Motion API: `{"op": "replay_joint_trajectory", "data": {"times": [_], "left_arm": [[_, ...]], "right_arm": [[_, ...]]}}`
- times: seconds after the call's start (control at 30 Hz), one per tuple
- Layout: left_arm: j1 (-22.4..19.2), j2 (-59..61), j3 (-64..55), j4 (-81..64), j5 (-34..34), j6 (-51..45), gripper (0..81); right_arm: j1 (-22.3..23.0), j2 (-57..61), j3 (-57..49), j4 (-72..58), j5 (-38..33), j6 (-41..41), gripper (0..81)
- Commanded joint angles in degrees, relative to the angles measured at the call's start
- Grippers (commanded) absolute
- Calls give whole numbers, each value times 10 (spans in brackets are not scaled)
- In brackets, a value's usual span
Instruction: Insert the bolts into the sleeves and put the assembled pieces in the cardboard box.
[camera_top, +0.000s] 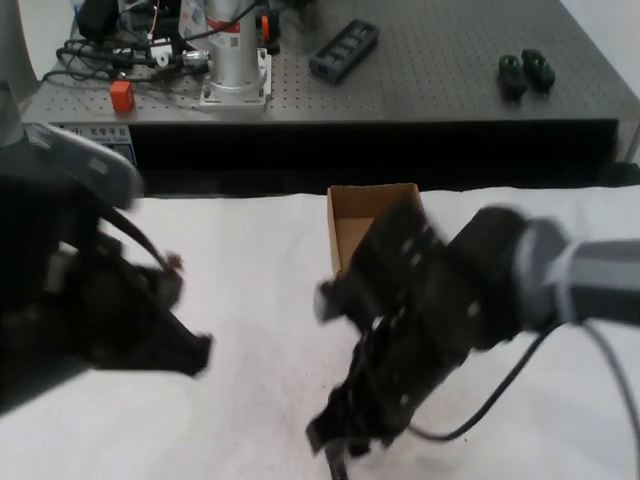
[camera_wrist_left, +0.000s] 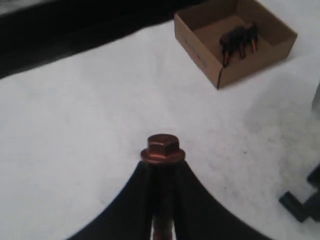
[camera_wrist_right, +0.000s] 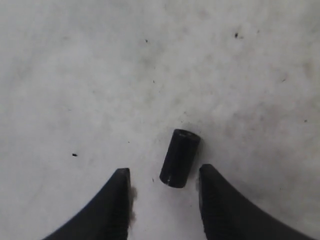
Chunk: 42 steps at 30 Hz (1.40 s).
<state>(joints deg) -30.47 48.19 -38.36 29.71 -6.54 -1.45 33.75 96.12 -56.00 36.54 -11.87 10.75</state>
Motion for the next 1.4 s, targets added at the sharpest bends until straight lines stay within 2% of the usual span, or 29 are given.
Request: {"op": "replay_joint_trajectory", "data": {"times": [0.0,0.43,0.67,0.77,0.87,0.93,0.97,1.13,1.27,1.37], "left_arm": [[21,-49,0,-15,-8,-13,7],[27,-70,0,-12,-1,-11,7],[27,-70,0,-12,8,-6,7],[27,-70,0,-12,12,-6,7],[27,-70,0,-12,15,-6,7],[27,-70,0,-12,45,-6,7],[27,-70,0,-12,65,-7,7],[27,-62,0,-45,232,-7,7],[27,-30,0,-120,364,-21,7],[27,10,0,-188,432,-71,7]], "right_arm": [[10,26,-4,-3,14,14,317],[11,64,-4,-44,19,36,317],[11,75,-4,-25,17,38,314],[11,75,-4,-25,21,35,247],[11,75,-4,-22,18,25,103],[11,75,-4,-21,19,18,2],[11,74,-4,-21,19,19,34],[-7,40,-1,-39,5,10,34],[-50,-49,-1,-44,-7,-11,34],[-89,-135,10,-37,-27,-27,34]]}}
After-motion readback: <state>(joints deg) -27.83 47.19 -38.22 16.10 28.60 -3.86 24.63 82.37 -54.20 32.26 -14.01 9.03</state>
